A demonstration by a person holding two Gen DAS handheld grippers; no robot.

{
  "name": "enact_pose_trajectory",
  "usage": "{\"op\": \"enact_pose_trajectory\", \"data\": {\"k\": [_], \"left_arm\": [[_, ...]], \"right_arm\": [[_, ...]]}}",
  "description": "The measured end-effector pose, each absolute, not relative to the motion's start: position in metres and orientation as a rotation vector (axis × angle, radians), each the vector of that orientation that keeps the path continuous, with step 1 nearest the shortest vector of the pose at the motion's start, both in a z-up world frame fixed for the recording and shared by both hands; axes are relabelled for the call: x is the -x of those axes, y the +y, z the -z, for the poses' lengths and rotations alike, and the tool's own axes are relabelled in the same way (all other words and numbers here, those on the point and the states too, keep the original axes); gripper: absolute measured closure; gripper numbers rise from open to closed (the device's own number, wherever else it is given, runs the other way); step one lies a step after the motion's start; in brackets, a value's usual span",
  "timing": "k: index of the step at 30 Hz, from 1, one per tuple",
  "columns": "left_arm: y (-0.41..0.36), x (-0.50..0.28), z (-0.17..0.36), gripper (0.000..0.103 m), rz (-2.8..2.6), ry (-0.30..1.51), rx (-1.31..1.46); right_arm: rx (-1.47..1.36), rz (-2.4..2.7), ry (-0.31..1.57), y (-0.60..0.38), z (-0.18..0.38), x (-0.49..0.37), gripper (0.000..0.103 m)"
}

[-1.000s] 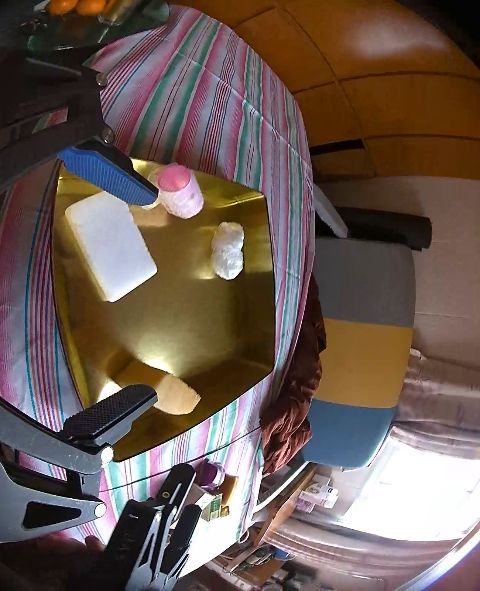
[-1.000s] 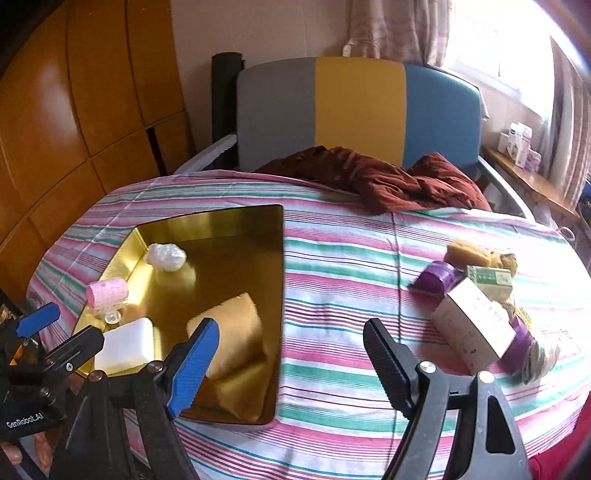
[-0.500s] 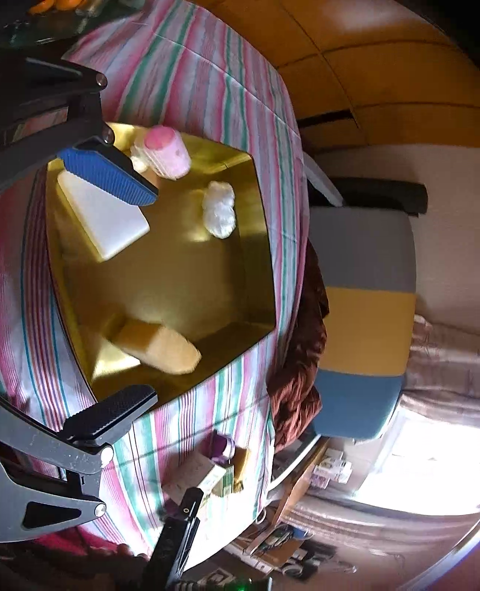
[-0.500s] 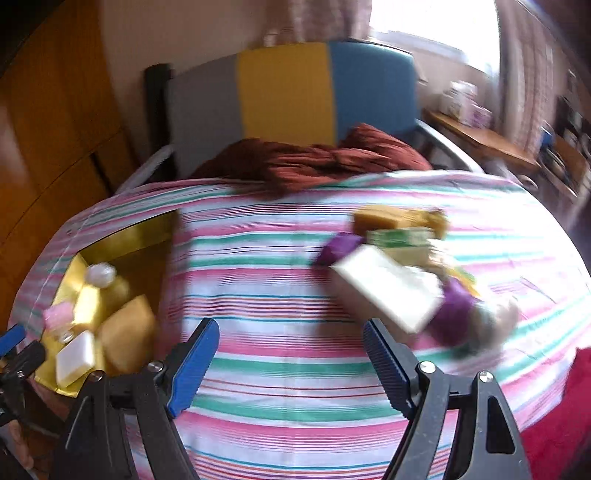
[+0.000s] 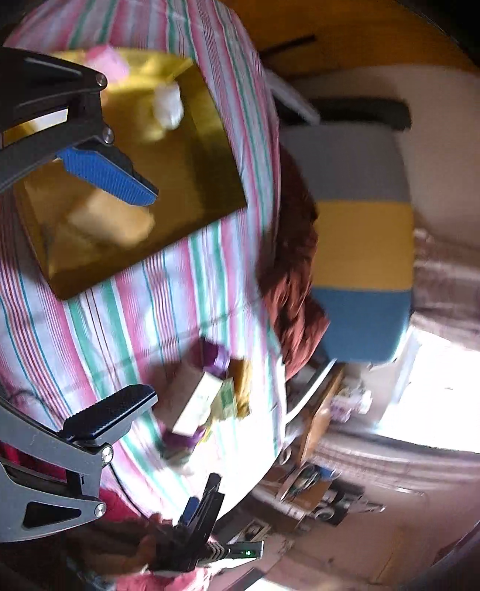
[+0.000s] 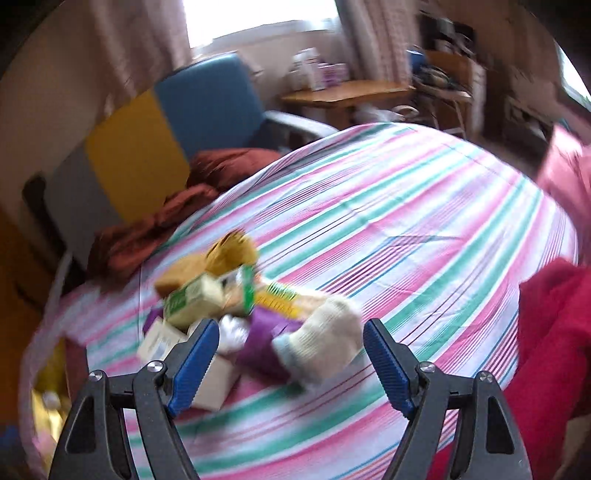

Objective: Organize objects
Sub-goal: 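Move left gripper to cream box in pile while right gripper returns to pile, then grasp cream box with left gripper while right gripper grasps beige knit sock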

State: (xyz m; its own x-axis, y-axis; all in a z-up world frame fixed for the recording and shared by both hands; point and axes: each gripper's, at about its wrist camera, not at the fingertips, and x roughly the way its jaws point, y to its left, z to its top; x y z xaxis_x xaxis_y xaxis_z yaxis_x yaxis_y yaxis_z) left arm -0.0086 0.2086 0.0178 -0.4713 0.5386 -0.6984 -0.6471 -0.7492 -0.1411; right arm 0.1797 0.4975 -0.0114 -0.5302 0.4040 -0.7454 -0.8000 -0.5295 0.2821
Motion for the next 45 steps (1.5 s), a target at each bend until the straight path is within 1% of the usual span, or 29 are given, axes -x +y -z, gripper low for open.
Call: {"op": "enact_pose_trajectory", "data": {"k": [3, 8, 15, 18, 23, 28, 30, 32, 35, 38, 40, 45], "left_arm": [[0.244, 0.017, -0.010, 0.005, -2.134, 0.178, 1.065], [0.307, 0.035, 0.014, 0.005, -2.023, 0.151, 1.244], [0.376, 0.059, 0.055, 0.004, -1.922, -0.009, 1.534], [0.396, 0.067, 0.069, 0.004, -1.939, -0.057, 1.617], [0.418, 0.074, 0.083, 0.003, -1.968, -0.104, 1.675], [0.421, 0.071, 0.098, 0.005, -1.944, -0.029, 1.675], [0.413, 0.067, 0.098, 0.010, -1.904, 0.002, 1.623], [0.403, 0.061, 0.091, 0.022, -1.873, 0.051, 1.573], [0.387, 0.051, 0.079, 0.034, -1.841, 0.146, 1.512], [0.374, 0.041, 0.070, 0.043, -1.831, 0.217, 1.449], [0.362, 0.033, 0.068, 0.044, -1.839, 0.250, 1.389], [0.348, 0.026, 0.067, 0.045, -1.846, 0.237, 1.351]], "right_arm": [[0.750, -2.080, 0.906, 0.505, 0.014, -0.190, 0.021], [0.733, -2.115, 0.923, 0.503, 0.012, -0.190, 0.020], [0.706, -2.156, 0.970, 0.503, 0.014, -0.191, 0.020], [0.687, -2.156, 1.015, 0.507, 0.015, -0.195, 0.020], [0.690, -2.158, 1.064, 0.511, 0.019, -0.195, 0.020], [0.651, -2.130, 1.128, 0.517, 0.024, -0.203, 0.020], [0.631, -2.101, 1.170, 0.522, 0.027, -0.208, 0.020], [0.621, -2.072, 1.224, 0.526, 0.032, -0.211, 0.020], [0.629, -2.037, 1.252, 0.530, 0.038, -0.212, 0.019], [0.674, -2.014, 1.249, 0.531, 0.042, -0.207, 0.019], [0.703, -2.003, 1.236, 0.531, 0.043, -0.204, 0.019], [0.726, -1.976, 1.226, 0.532, 0.046, -0.204, 0.019]]}}
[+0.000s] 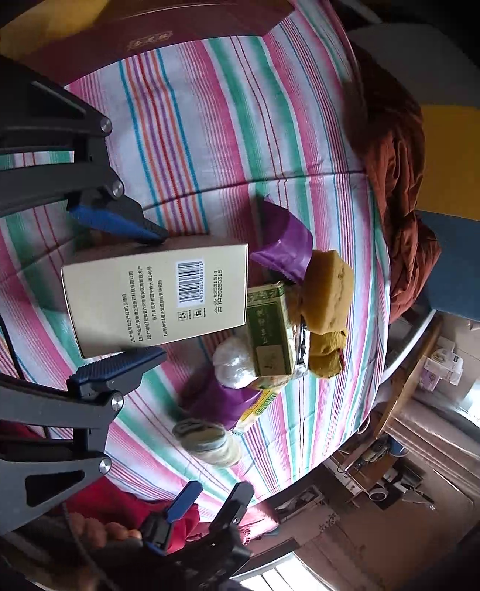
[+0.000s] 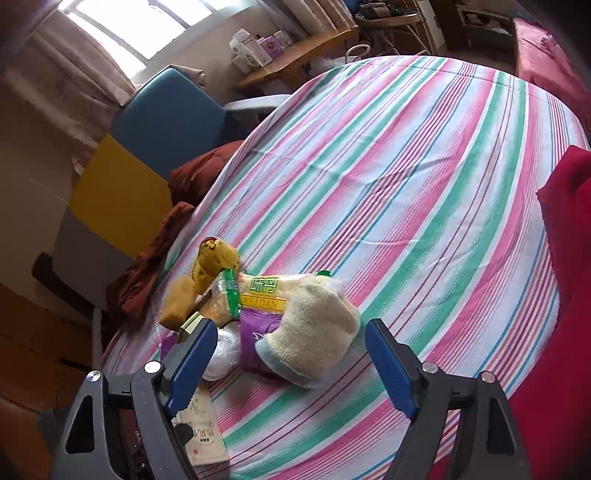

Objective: Organize objects
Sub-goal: 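Grasp cream box with left gripper while right gripper grasps beige knit sock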

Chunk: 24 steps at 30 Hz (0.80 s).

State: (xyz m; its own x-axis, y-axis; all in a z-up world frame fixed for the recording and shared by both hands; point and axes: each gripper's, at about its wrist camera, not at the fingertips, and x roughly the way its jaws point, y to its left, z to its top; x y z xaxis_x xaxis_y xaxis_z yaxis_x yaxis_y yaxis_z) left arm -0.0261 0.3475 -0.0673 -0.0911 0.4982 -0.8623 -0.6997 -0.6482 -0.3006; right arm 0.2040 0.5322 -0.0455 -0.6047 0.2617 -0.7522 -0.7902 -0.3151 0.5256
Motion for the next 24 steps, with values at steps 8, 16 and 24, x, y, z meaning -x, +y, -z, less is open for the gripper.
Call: {"op": "enact_pose_trajectory", "data": {"k": [8, 16, 24], "left_arm": [[0.380, 0.039, 0.093, 0.041, -1.813, 0.258, 1.484], [0.368, 0.035, 0.096, 0.041, -1.827, 0.217, 1.408], [0.362, 0.033, 0.096, 0.041, -1.858, 0.200, 1.387]], "right_arm": [[0.742, -1.937, 1.241, 0.535, 0.049, -0.207, 0.019], [0.797, -1.890, 1.264, 0.540, 0.058, -0.200, 0.019], [0.901, -1.838, 1.313, 0.553, 0.081, -0.178, 0.020]]}}
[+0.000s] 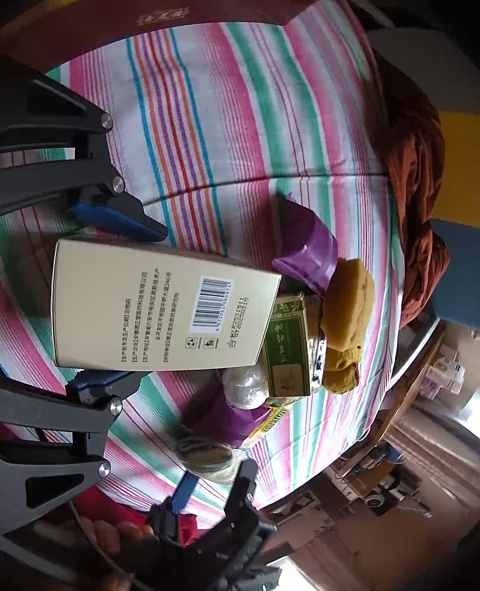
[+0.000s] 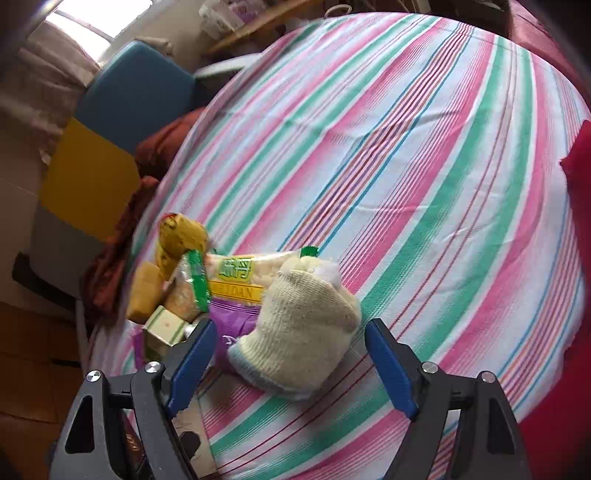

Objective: Organize objects
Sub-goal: 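Grasp cream box with left gripper while right gripper grasps beige knit sock, then carry cream box and sock into gold tray and open both grippers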

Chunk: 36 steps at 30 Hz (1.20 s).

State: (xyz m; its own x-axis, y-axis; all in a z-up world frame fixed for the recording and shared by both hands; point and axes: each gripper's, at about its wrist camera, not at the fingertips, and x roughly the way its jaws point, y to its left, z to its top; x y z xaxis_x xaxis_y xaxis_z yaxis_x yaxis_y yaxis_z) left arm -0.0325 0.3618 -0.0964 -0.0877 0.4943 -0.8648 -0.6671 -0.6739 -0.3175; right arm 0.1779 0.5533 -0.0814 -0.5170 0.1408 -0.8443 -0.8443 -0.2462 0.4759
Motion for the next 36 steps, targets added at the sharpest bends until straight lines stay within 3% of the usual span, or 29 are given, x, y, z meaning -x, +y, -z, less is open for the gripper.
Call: {"op": "enact_pose_trajectory", "data": {"k": [1, 3, 5, 19, 36], "left_arm": [[0.361, 0.034, 0.096, 0.041, -1.857, 0.190, 1.392], [0.360, 0.034, 0.095, 0.042, -1.856, 0.195, 1.399], [0.358, 0.032, 0.092, 0.050, -1.862, 0.211, 1.392], [0.307, -0.014, 0.036, 0.050, -1.917, 0.183, 1.198], [0.146, 0.010, -0.023, 0.050, -2.220, -0.028, 1.073]], "right_arm": [[0.909, -1.838, 1.311, 0.555, 0.083, -0.177, 0.021], [0.913, -1.830, 1.292, 0.557, 0.084, -0.178, 0.045], [0.899, -1.828, 1.302, 0.557, 0.084, -0.182, 0.049], [0.696, -2.045, 1.042, 0.538, 0.031, -0.187, 0.050], [0.942, -2.427, 0.781, 0.456, 0.008, -0.132, 0.050]]}}
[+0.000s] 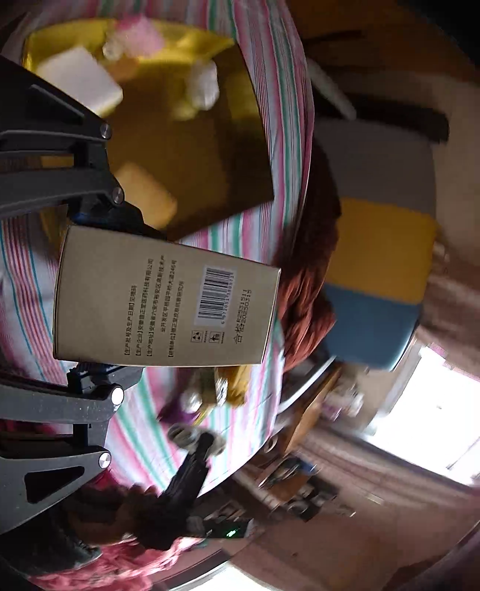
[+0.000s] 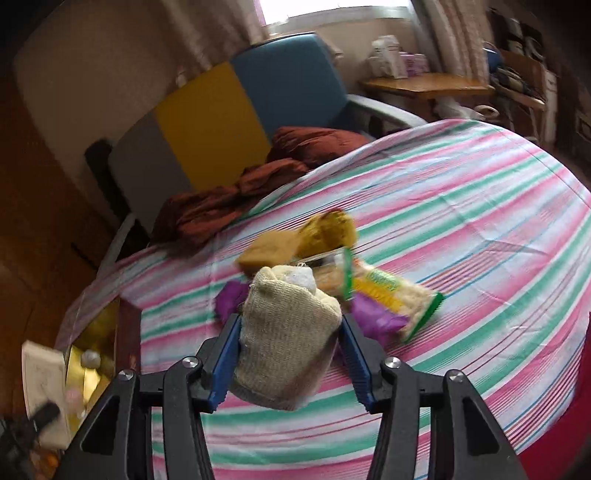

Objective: Organize objects
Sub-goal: 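Carry cream box and sock into gold tray and open both grippers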

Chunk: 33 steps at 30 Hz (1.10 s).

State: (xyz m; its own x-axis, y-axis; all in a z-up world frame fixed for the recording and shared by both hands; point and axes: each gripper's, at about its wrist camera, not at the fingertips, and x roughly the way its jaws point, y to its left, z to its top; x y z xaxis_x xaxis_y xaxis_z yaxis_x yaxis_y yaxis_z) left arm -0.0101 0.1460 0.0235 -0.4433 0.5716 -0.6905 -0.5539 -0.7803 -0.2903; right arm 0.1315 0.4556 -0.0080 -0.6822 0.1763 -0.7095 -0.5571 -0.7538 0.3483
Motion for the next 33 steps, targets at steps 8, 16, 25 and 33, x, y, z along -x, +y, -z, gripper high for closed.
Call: {"op": "enact_pose_trajectory", "data": {"k": [8, 16, 25, 33], "left_arm": [[0.070, 0.037, -0.014, 0.050, -2.419, -0.124, 1.112], [0.032, 0.055, -0.006, 0.050, -2.565, -0.138, 1.131], [0.027, 0.058, -0.002, 0.049, -2.589, -0.128, 1.134], [0.025, 0.062, -0.002, 0.038, -2.595, -0.120, 1.117]], "right_arm": [[1.053, -2.666, 0.729, 0.369, -0.013, -0.084, 0.050], [1.249, -2.835, 0.640, 0.278, -0.014, -0.008, 0.050], [1.383, -2.819, 0.501, 0.232, -0.002, 0.049, 0.050], [1.328, -2.798, 0.482, 0.229, -0.004, 0.062, 0.025]]}}
